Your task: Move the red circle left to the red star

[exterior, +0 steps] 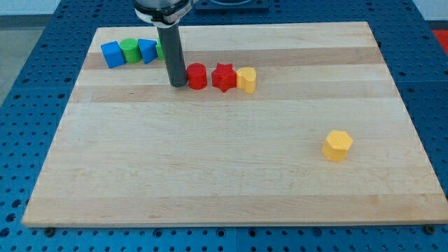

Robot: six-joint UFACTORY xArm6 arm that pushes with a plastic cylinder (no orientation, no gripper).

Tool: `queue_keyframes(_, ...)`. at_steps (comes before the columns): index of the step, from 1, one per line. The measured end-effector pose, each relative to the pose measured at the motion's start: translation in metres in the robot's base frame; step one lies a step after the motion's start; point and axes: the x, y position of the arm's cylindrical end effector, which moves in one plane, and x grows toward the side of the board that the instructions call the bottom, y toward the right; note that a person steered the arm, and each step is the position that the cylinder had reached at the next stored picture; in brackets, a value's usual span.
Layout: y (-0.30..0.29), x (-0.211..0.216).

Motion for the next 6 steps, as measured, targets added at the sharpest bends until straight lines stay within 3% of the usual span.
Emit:
queue_keyframes(3, 0.007, 0.0)
queue_keyframes(4, 0.013, 0.029)
queue_keyframes(5, 0.056, 0.11)
queue_keyframes(6, 0.11, 0.149)
